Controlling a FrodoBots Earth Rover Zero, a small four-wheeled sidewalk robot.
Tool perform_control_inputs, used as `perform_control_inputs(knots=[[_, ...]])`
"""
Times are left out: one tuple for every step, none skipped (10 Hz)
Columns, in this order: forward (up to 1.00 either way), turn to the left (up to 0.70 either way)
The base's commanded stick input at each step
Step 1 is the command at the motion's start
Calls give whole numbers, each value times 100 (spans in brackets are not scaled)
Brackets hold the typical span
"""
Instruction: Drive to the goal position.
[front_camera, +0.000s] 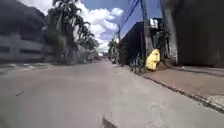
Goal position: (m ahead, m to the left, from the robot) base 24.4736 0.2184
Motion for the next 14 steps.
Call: perform_control_inputs(knots=[[100,0],[100,0],[100,0],[100,0],[100,0],[100,0],[100,0],[100,0],[100,0],[100,0],[100,0],[100,0],[100,0],[100,0]])
